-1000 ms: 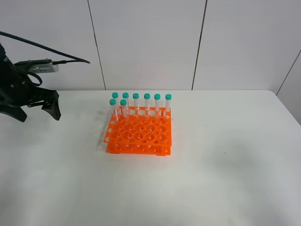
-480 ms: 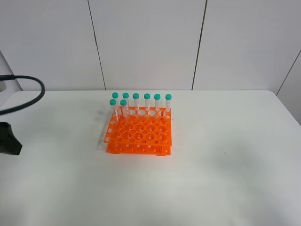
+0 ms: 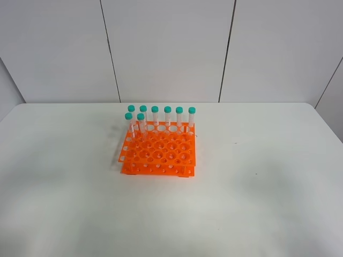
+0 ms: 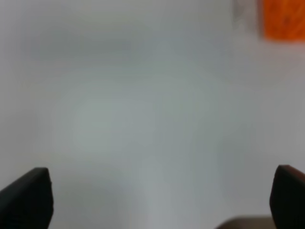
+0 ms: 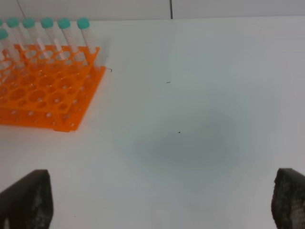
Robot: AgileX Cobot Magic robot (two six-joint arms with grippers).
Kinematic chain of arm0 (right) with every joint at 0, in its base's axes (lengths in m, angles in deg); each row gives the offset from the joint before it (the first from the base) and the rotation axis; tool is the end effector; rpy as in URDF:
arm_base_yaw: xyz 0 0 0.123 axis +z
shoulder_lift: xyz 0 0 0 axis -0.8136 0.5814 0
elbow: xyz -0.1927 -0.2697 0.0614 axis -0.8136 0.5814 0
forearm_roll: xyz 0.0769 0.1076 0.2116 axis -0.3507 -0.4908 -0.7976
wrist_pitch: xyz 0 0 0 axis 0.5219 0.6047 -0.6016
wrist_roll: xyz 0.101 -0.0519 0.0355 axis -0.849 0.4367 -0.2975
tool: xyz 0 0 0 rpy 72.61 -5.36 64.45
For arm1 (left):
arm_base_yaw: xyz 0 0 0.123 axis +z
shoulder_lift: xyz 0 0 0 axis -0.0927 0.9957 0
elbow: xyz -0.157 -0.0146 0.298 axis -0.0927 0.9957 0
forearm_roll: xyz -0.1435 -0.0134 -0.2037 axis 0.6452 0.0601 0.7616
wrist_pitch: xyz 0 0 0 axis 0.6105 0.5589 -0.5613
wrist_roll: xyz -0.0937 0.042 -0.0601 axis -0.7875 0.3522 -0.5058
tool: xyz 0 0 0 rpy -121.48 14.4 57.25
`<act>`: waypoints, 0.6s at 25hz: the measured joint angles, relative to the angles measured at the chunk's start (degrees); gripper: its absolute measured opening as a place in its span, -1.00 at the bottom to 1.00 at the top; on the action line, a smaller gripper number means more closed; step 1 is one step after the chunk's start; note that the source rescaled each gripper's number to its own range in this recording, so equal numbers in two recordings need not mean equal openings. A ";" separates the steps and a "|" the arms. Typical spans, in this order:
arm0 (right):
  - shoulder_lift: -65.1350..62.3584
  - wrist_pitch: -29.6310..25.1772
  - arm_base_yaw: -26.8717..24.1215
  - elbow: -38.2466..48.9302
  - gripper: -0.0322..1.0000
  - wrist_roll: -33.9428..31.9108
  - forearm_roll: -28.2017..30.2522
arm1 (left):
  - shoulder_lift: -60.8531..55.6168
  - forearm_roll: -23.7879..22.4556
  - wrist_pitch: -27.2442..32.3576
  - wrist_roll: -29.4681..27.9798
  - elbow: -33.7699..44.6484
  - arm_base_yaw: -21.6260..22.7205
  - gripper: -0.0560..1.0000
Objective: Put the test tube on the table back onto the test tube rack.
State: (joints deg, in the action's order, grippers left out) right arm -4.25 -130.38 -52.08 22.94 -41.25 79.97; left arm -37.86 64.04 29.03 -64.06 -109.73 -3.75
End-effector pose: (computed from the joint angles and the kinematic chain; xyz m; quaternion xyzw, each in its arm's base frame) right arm -0.0348 0.0090 0.2680 -0.0488 0.8403 0.0429 0.5383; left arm 0.0131 -0.0068 0.2781 -0.0002 0.9098 -0.0216 0.4144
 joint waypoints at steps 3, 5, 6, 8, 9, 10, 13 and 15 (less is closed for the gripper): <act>0.00 0.00 0.00 0.00 1.00 0.00 0.00 | -5.56 0.05 0.00 0.00 0.00 0.00 1.00; 0.00 0.00 0.00 0.00 1.00 0.00 0.00 | -8.20 0.05 0.00 0.00 0.00 0.00 1.00; 0.00 0.00 0.00 0.00 1.00 0.00 0.00 | -9.37 0.05 0.00 0.00 0.00 0.00 1.00; 0.00 0.00 0.00 0.00 1.00 0.00 0.00 | -11.14 0.12 0.00 0.00 0.00 0.00 1.00; 0.00 0.00 0.00 0.00 1.00 0.00 0.00 | -12.04 0.12 0.00 0.00 0.00 0.00 1.00; 0.00 0.00 0.00 0.00 1.00 0.00 0.00 | -12.93 0.18 0.00 0.00 0.00 0.00 1.00; 0.00 0.00 0.00 0.00 1.00 0.00 0.00 | -16.04 0.18 0.00 0.00 0.00 0.00 1.00; 0.00 0.00 0.00 0.00 1.00 0.00 0.00 | -17.68 0.18 0.00 0.00 0.00 0.00 1.00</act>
State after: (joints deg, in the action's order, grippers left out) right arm -4.25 -130.38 -52.08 22.94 -41.25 79.97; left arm -55.53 64.22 29.03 -64.06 -109.73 -3.75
